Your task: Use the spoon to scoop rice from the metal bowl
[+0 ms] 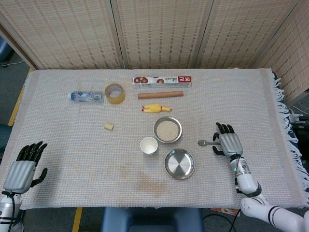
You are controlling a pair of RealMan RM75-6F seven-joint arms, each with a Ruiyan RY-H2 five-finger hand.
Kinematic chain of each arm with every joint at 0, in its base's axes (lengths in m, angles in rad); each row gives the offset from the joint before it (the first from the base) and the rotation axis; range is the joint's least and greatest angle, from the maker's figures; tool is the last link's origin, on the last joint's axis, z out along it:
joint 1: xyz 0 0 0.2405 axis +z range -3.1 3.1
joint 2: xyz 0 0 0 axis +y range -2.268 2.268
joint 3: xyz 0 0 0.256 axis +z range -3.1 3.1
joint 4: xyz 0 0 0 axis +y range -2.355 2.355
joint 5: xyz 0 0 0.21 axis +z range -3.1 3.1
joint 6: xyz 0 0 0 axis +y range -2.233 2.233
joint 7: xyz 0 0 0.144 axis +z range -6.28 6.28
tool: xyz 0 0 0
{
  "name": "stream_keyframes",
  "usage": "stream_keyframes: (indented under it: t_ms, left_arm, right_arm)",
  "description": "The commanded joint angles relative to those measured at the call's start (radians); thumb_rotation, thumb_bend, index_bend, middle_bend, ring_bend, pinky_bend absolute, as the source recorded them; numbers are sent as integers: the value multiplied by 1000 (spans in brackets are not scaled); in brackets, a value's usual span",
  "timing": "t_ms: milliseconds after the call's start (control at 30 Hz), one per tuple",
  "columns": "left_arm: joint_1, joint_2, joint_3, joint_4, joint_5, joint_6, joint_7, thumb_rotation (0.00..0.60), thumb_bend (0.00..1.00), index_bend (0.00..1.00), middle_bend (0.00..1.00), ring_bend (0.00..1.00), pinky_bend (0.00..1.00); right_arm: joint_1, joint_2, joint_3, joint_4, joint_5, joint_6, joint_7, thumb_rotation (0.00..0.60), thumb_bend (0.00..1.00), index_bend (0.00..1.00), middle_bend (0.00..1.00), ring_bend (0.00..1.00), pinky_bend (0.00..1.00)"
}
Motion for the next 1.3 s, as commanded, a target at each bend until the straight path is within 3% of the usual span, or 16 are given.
stream_keyframes:
  t_ms: [33,1300]
  left_arm:
    - [1,2,1,-1,1,1,-3,600,422,0,0,0,74]
    - [-4,4,8,1,4,-9,-13,600,423,0,0,0,83]
  right_arm:
    - [10,-8,-2,4,3,-2,-10,531,325,461,0,0,0]
    - [35,-29,-37,43,44,-1,-61,560,332,518,0,0,0]
